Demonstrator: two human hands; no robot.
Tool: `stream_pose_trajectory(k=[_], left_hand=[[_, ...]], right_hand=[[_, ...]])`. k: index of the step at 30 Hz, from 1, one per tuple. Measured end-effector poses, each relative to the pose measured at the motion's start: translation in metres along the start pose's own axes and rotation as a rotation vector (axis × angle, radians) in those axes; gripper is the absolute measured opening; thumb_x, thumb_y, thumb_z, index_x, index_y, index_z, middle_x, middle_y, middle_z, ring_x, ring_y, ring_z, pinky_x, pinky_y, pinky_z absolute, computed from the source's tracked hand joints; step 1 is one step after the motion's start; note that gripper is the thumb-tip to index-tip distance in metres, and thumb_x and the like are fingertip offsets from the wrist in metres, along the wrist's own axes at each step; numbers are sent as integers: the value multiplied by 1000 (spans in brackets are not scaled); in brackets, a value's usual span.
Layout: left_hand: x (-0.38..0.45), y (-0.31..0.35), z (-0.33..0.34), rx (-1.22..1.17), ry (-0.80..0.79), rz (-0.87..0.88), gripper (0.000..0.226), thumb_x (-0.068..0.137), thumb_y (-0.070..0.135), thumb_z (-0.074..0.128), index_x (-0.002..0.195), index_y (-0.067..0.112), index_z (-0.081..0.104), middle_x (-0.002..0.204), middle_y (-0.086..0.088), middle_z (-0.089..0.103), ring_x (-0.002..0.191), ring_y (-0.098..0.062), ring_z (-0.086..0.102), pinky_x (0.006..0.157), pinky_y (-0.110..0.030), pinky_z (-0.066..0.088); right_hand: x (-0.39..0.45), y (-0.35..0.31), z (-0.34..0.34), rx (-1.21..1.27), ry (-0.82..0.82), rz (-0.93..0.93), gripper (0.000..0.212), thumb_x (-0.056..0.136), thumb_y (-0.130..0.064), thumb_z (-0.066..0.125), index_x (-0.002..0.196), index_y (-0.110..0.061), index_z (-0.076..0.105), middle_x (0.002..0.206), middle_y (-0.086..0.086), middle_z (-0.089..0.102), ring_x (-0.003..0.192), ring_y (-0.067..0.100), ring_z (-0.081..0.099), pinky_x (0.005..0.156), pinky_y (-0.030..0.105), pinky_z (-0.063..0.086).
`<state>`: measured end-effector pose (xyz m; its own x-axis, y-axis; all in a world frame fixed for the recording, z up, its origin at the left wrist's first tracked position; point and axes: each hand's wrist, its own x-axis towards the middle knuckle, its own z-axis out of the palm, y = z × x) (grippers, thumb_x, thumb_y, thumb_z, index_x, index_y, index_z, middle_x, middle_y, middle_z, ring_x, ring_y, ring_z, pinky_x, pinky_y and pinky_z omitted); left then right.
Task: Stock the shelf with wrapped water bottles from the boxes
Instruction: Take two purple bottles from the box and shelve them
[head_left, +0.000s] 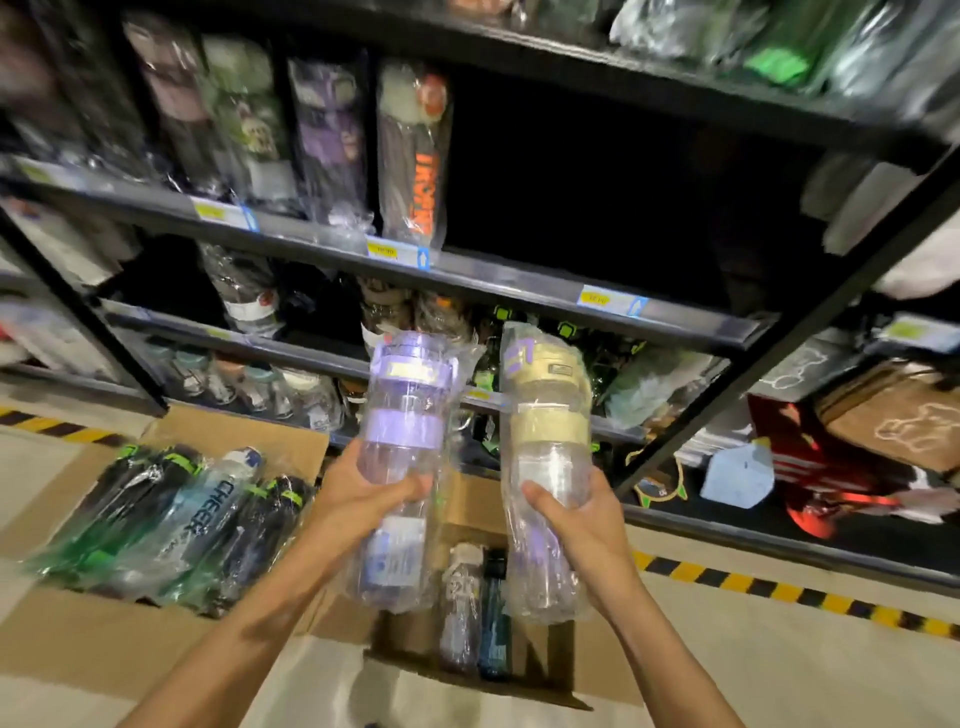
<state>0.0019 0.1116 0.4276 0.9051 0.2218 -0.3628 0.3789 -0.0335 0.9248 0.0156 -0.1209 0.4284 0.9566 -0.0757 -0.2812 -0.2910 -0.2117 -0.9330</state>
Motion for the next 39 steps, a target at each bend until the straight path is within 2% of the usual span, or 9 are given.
stream_pose_trajectory(k=[6, 11, 17, 21, 24, 30, 33, 37, 39], left_hand=[[-48, 117, -29, -7, 93, 247, 65, 58, 21, 89, 111, 23, 51, 96, 16, 61, 88, 2, 58, 64, -14, 41], [-82, 205, -55, 8, 184, 450, 59, 65, 15, 84, 112, 25, 51, 94, 20, 59, 85, 8, 55, 62, -8, 39], [-110, 296, -94, 2, 269, 616, 60, 66, 13, 84, 112, 26, 48, 94, 21, 56, 80, 14, 51, 57, -2, 42], [-116, 344, -123, -16, 301, 687, 70, 60, 20, 86, 118, 27, 47, 103, 15, 59, 92, -2, 58, 75, -20, 47], [-115, 377, -145, -39, 306, 762, 70, 61, 20, 86, 118, 29, 48, 105, 19, 58, 94, 2, 57, 73, -18, 45], [-76, 434, -207, -17, 282, 846, 89, 50, 34, 91, 127, 23, 48, 118, 5, 60, 105, -13, 59, 92, -37, 49], [-48, 467, -239, -35, 255, 890, 78, 59, 22, 88, 126, 19, 48, 114, 3, 61, 101, -14, 60, 90, -36, 50], [-10, 503, -276, -54, 183, 927, 85, 45, 39, 90, 119, 26, 51, 113, 6, 63, 101, -11, 62, 86, -33, 51], [6, 517, -289, -54, 161, 939, 78, 51, 33, 91, 117, 27, 50, 113, 5, 63, 102, -12, 61, 85, -31, 50]], right_hand=[[-34, -123, 2, -14, -57, -259, 74, 61, -51, 78, 125, -28, 48, 112, -9, 65, 102, 10, 63, 92, 37, 51], [-60, -223, 3, -42, -55, -489, 55, 73, -32, 79, 119, -33, 47, 105, -26, 57, 91, -18, 55, 70, 1, 42], [-77, -323, 13, 4, -47, -675, 60, 72, -30, 80, 122, -29, 46, 108, -25, 56, 97, -12, 56, 68, 1, 42], [-82, -375, 27, 26, -54, -760, 80, 69, -42, 80, 136, -24, 39, 126, -14, 53, 117, 5, 51, 91, 19, 42], [-80, -411, 45, 40, -38, -798, 93, 65, -55, 78, 140, -22, 34, 125, -13, 53, 118, 9, 51, 94, 28, 43], [-62, -478, 96, 92, 31, -839, 82, 71, -42, 79, 137, -22, 36, 124, -7, 55, 113, 9, 53, 94, 31, 45], [-48, -506, 129, 118, 90, -859, 79, 71, -40, 80, 136, -22, 39, 123, -8, 55, 112, 7, 54, 90, 25, 44], [-33, -538, 167, 148, 158, -850, 79, 67, -47, 80, 131, -23, 41, 118, -8, 55, 110, 8, 55, 83, 21, 44], [-25, -552, 180, 163, 178, -848, 68, 71, -36, 80, 126, -25, 42, 113, -10, 56, 104, 3, 56, 78, 16, 43]])
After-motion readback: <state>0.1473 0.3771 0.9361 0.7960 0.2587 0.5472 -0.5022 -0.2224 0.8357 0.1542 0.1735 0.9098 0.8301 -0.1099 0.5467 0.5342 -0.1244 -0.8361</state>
